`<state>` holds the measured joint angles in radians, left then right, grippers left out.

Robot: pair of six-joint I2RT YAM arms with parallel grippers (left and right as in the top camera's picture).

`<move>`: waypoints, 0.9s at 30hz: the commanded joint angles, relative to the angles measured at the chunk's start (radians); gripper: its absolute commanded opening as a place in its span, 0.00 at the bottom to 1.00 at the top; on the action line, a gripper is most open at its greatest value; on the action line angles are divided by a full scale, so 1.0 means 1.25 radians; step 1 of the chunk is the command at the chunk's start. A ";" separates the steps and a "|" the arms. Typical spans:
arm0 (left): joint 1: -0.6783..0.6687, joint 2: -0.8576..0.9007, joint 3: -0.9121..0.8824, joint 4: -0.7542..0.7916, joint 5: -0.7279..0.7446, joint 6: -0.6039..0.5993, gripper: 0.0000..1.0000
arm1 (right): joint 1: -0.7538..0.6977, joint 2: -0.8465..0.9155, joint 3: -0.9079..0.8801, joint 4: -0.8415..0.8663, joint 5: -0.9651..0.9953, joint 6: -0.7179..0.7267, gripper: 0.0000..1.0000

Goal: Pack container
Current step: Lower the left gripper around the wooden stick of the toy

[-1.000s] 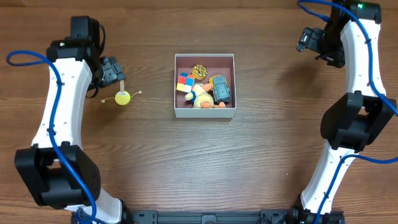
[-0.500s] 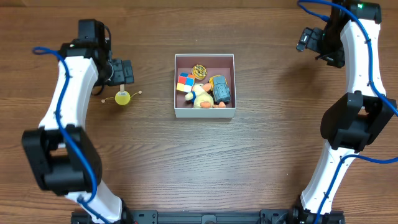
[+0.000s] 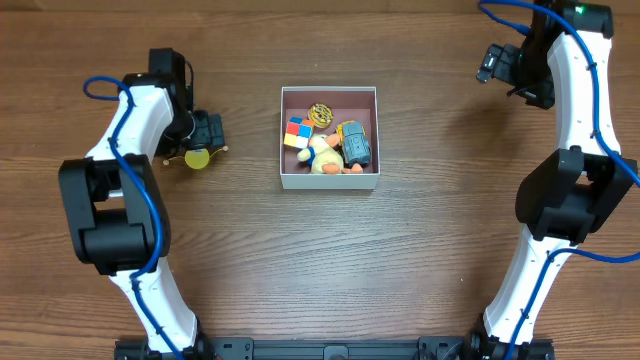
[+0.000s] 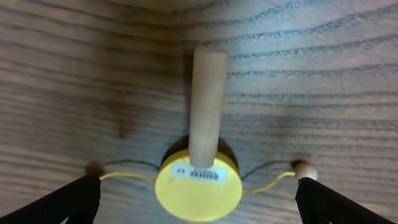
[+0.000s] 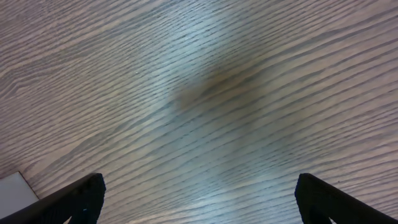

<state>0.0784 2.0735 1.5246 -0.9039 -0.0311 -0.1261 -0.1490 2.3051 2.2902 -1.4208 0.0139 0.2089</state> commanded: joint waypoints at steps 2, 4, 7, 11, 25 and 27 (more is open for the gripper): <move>0.001 0.011 0.015 0.038 0.026 0.037 1.00 | -0.001 -0.025 0.000 0.005 -0.001 0.000 1.00; 0.001 0.011 0.015 0.049 0.026 0.036 1.00 | -0.001 -0.025 0.000 0.005 -0.001 0.000 1.00; 0.002 0.012 0.015 0.060 0.025 0.035 1.00 | -0.001 -0.025 0.000 0.005 -0.001 0.000 1.00; 0.002 0.012 0.015 0.070 0.025 0.035 1.00 | -0.001 -0.025 0.000 0.005 -0.001 0.000 1.00; 0.002 0.021 0.015 0.082 0.022 0.035 1.00 | -0.001 -0.025 0.000 0.005 -0.001 0.000 1.00; 0.004 0.030 0.015 0.087 0.022 0.036 1.00 | -0.001 -0.025 0.000 0.005 -0.001 0.000 1.00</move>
<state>0.0784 2.0800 1.5249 -0.8055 -0.0177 -0.1001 -0.1490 2.3051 2.2902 -1.4208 0.0143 0.2085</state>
